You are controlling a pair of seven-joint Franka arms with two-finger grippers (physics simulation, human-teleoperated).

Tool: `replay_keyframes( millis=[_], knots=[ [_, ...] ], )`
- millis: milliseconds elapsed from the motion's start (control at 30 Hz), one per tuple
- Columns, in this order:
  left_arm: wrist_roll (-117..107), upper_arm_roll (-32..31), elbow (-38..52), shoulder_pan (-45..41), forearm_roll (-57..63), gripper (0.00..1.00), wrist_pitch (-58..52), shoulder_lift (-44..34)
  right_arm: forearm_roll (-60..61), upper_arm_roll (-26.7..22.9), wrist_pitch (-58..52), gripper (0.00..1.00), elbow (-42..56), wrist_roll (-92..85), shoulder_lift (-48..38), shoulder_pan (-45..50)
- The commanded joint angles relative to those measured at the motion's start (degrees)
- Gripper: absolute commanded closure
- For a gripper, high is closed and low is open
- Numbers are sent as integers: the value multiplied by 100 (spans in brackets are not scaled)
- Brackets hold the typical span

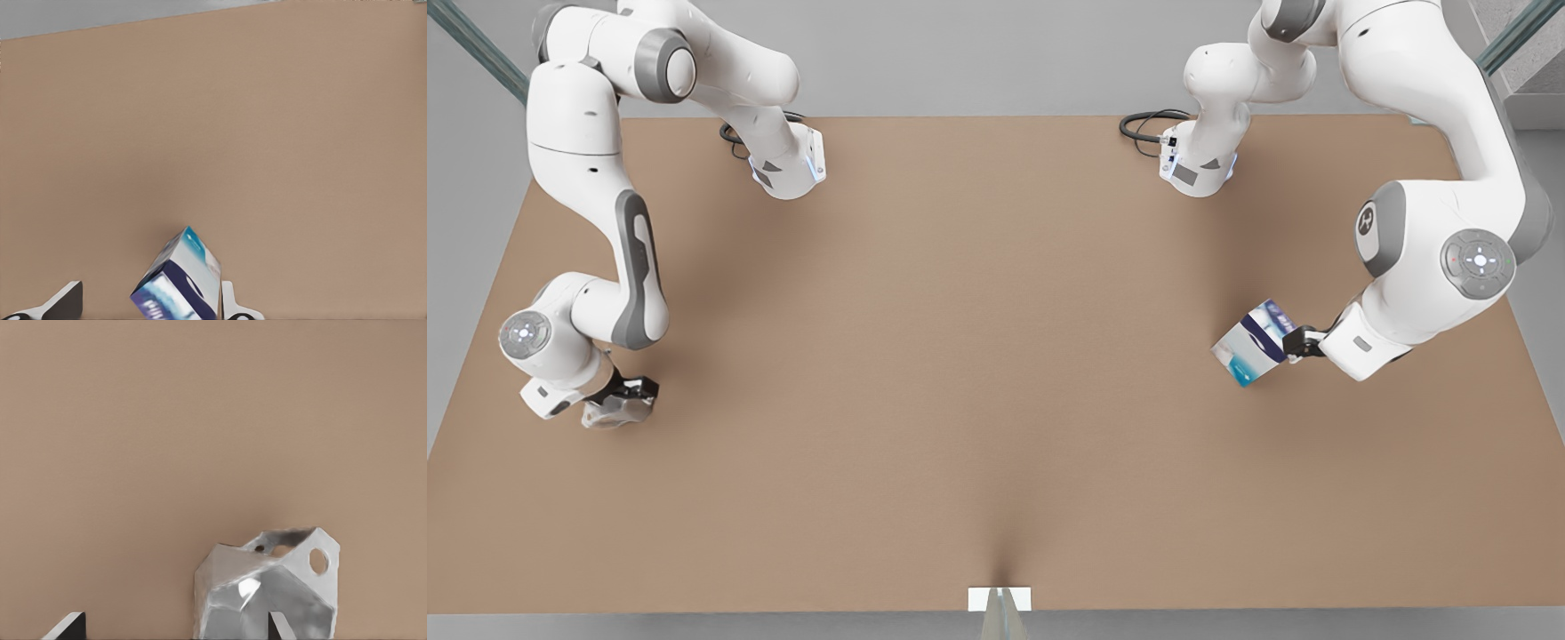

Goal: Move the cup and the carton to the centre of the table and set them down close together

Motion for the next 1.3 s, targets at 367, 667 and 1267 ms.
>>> replay_keyframes(
  millis=[367, 667, 1267],
  knots=[
    [1, 9, 6, 9, 0, 0, 26, 44, 44, 16, 283, 0, -77, 0, 422, -114],
    [1, 18, 6, 0, 0, 0, 18, 44, 44, 16, 337, 73, -69, -185, 493, -123],
    [9, 26, 6, 0, -52, 0, 9, 26, 71, 16, 354, 79, -34, -273, 440, -53]
  ],
)
